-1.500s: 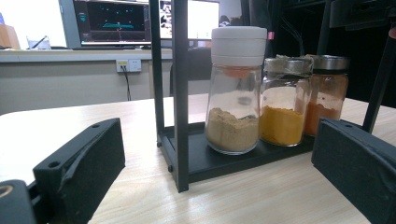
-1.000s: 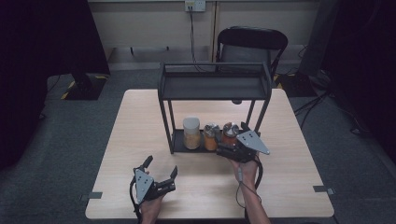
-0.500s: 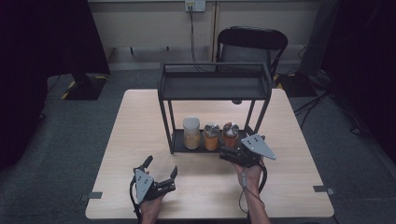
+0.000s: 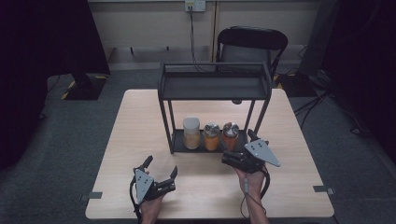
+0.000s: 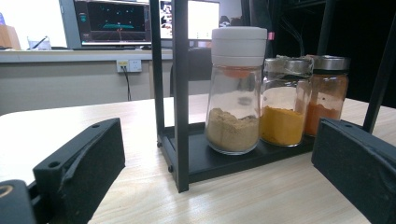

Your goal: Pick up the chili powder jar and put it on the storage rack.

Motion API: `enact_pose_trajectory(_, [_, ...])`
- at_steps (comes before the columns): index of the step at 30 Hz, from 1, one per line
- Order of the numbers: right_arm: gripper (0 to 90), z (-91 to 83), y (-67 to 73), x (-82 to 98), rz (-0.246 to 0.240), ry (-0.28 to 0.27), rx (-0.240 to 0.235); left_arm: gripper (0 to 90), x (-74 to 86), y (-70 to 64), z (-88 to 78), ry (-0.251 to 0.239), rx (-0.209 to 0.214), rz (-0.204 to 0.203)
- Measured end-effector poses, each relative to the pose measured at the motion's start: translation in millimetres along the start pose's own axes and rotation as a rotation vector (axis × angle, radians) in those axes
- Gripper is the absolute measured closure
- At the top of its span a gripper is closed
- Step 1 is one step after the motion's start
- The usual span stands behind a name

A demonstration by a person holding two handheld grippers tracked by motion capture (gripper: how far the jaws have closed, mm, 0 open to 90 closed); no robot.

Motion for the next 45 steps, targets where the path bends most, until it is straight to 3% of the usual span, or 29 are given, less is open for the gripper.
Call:
enact_pose_trajectory(8, [0.0, -9.4, -1.6, 5.3, 0.020, -0.012, 0.006, 2.1, 0.0, 0.0, 0.0, 0.000, 0.000, 0.000])
enact_pose_trajectory(12, [0.0, -13.3, -0.7, 6.5, -0.001, 0.006, 0.029, 2.1, 0.0, 0.0, 0.0, 0.000, 0.000, 0.000])
enact_pose_trajectory(23, [0.0, -29.9, 1.9, 15.9, 0.010, 0.010, 0.064, 2.1, -0.1, 0.0, 0.0, 0.001, 0.000, 0.000])
enact_pose_trajectory(27, [0.0, -35.3, 5.3, 19.9, -0.006, 0.000, 0.070, 2.1, -0.1, 0.0, 0.0, 0.001, -0.001, 0.000])
enact_pose_trajectory(34, [0.0, -44.6, 12.8, 33.4, -0.008, -0.021, 0.095, 2.1, -0.1, 0.0, 0.0, 0.001, -0.001, 0.000])
enact_pose_trajectory(40, [0.0, -49.2, 16.1, 39.5, -0.016, 0.004, 0.132, 2.0, -0.1, -0.1, 0.1, 0.001, -0.002, 0.000])
enact_pose_trajectory(45, [0.0, -50.9, 17.4, 50.1, -0.011, 0.005, 0.130, 2.1, -0.1, -0.1, 0.1, 0.001, -0.001, 0.000])
Point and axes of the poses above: each handheld gripper's, and its own axes: z roughly forward along the jaws, x roughly out of its underside, y roughly to its left, the point moved 7 cm from there along z, roughly forward along the jaws, and after that the axes turned 13 degrees about -z, right-handed, at the moved point
